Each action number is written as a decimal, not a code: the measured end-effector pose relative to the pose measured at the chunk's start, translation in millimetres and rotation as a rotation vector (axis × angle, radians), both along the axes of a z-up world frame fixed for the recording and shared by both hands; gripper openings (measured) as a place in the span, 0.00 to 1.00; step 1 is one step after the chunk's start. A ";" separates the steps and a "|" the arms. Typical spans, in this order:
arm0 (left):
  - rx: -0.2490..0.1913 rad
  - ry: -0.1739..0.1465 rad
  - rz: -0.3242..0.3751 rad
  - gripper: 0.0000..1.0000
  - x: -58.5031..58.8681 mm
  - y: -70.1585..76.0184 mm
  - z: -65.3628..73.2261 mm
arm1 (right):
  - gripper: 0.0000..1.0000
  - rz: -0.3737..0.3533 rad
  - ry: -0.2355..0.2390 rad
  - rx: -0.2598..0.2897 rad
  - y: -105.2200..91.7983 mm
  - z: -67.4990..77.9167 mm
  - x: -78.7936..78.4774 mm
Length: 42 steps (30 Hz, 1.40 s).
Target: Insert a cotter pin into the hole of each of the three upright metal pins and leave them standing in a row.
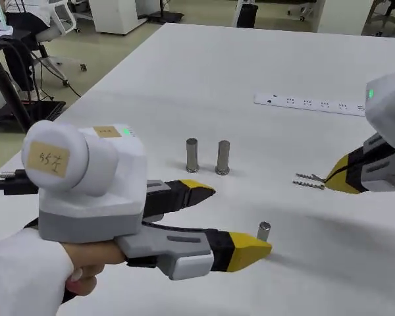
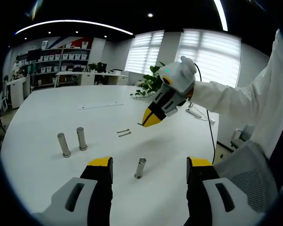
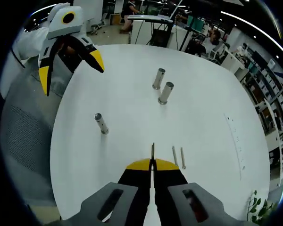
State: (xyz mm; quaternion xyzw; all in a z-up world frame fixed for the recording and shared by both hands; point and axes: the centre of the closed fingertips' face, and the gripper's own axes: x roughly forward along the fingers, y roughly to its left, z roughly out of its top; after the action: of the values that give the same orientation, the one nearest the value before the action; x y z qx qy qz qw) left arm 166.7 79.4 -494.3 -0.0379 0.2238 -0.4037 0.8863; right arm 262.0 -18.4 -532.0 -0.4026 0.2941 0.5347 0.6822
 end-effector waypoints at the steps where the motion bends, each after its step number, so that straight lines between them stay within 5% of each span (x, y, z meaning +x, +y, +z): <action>1: 0.001 -0.001 -0.003 0.60 1.3 -1.4 0.2 | 0.00 -0.001 -0.025 0.007 0.4 4.0 -2.8; 6: 0.008 -0.004 -0.023 0.57 8.9 -9.8 2.1 | 0.00 0.013 -0.106 0.049 8.2 22.4 -17.1; 9: 0.004 -0.012 -0.037 0.55 14.8 -15.9 6.1 | 0.00 0.018 -0.110 0.118 16.9 33.3 -28.2; 17: -0.043 -0.013 -0.040 0.47 31.0 -25.1 18.6 | 0.00 0.035 -0.160 0.171 25.4 45.3 -47.2; 24: -0.126 0.097 -0.056 0.35 33.8 -37.7 22.6 | 0.00 0.056 -0.216 0.181 31.0 49.3 -53.2; 42: -0.167 0.168 -0.103 0.08 35.0 -54.1 23.6 | 0.00 0.094 -0.272 0.203 42.8 54.1 -66.5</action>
State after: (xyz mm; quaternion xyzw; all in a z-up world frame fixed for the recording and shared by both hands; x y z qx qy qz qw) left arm 201.7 25.4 -470.7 -0.1338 0.2646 -0.4614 0.8362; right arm 195.5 24.4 -477.9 -0.4138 0.1244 0.5333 0.7272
